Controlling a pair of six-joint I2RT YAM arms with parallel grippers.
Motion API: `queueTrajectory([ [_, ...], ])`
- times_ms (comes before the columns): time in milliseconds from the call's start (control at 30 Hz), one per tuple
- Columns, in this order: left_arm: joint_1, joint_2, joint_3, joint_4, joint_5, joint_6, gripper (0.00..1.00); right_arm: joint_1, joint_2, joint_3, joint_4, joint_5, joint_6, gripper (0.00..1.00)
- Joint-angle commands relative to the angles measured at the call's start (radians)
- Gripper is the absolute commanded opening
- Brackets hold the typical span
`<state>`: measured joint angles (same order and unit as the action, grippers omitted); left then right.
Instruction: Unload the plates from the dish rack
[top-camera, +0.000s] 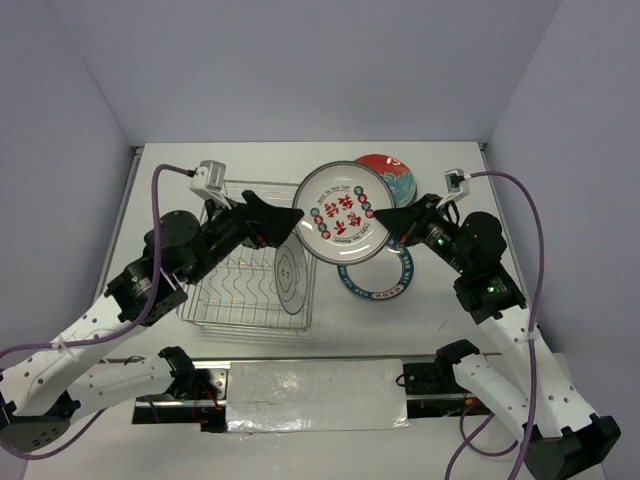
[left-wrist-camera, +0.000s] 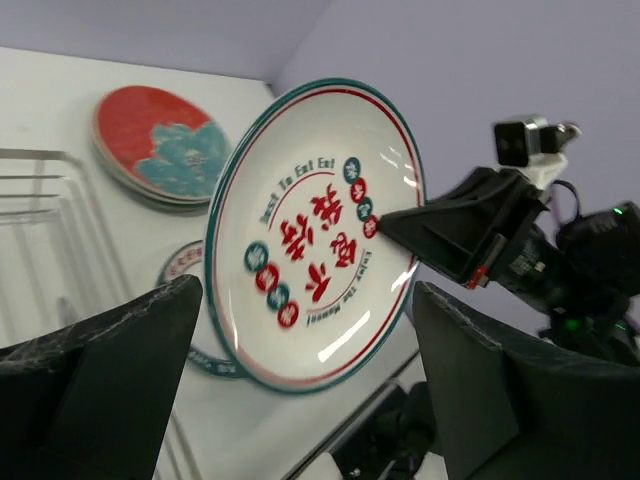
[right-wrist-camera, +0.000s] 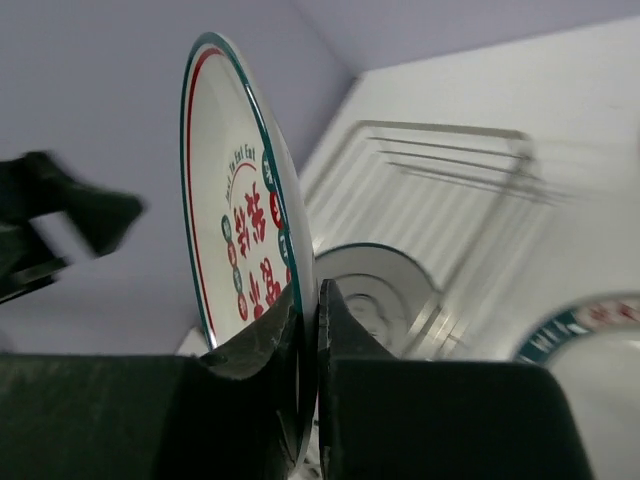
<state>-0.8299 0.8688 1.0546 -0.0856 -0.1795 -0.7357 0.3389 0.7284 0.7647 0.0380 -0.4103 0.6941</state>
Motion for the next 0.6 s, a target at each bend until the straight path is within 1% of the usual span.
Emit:
queueTrajectory([
  [0,0.002,0.016,0.125,-0.194,-0.167,0.021,0.99,-0.061,-0.012,0.114,-0.304,0.336,-0.039,0.0],
  [33,0.0,0.024,0.165,-0.26,-0.266,0.019,1.0,-0.087,0.015,0.128,-0.393,0.347,-0.062,0.0],
  [67,0.0,0.036,0.18,-0.381,-0.303,0.016,0.99,-0.112,0.032,0.125,-0.42,0.347,-0.073,0.0],
  [100,0.0,0.039,0.189,-0.417,-0.33,0.03,1.0,-0.177,0.058,0.114,-0.432,0.331,-0.085,0.0],
  [133,0.0,0.044,0.205,-0.451,-0.346,0.036,1.0,-0.207,0.069,0.07,-0.417,0.259,-0.108,0.0],
  [167,0.0,0.048,0.211,-0.497,-0.344,0.044,1.0,-0.233,0.075,0.041,-0.403,0.222,-0.117,0.0],
  [233,-0.002,0.058,0.228,-0.526,-0.301,0.085,1.0,-0.273,0.112,-0.014,-0.385,0.17,-0.154,0.0],
  [400,0.0,0.098,0.275,-0.634,-0.244,0.136,1.0,-0.304,0.199,-0.083,-0.363,0.154,-0.205,0.01],
  [467,-0.002,0.11,0.278,-0.643,-0.218,0.15,1.0,-0.313,0.224,-0.1,-0.342,0.148,-0.211,0.03],
  [533,-0.002,0.114,0.272,-0.649,-0.204,0.151,1.0,-0.314,0.246,-0.119,-0.328,0.148,-0.225,0.08],
  [567,-0.002,0.114,0.269,-0.648,-0.196,0.153,0.99,-0.316,0.258,-0.122,-0.328,0.151,-0.231,0.13],
])
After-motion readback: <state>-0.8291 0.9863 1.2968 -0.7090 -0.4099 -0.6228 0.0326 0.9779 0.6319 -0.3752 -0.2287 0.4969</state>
